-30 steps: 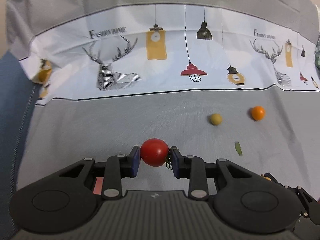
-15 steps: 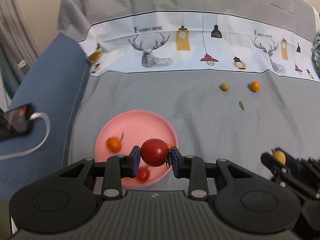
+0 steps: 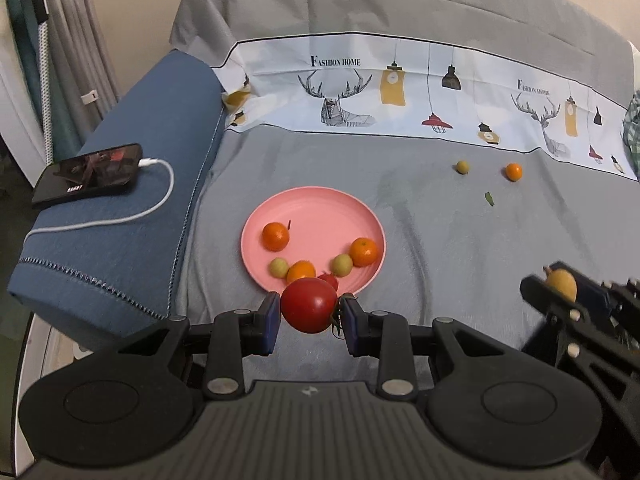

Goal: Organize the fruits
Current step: 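Carry the tomato with the left tool while the right tool carries the yellow fruit toward the plate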

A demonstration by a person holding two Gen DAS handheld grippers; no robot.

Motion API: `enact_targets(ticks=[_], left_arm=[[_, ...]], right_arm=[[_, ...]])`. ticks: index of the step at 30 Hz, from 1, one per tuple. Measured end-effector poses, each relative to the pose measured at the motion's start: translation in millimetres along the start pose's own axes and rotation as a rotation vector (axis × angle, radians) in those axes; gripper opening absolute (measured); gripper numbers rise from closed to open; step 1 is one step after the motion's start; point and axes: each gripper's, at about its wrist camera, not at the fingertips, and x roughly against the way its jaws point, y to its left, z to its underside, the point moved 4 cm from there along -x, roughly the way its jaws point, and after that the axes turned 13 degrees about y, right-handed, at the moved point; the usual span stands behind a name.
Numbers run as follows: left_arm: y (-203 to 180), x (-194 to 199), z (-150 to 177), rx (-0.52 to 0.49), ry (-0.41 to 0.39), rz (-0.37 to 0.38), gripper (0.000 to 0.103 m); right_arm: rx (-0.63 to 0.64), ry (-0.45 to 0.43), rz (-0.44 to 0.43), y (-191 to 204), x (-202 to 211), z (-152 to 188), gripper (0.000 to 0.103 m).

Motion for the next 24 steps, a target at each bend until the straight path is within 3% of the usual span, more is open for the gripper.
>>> enact_targets(ticks=[24], left_arm=[[36,-4,34,0.108,0.015,0.022,0.036]], right_arm=[[0.110,0.026,0.004,27,-3,-2,0.028]])
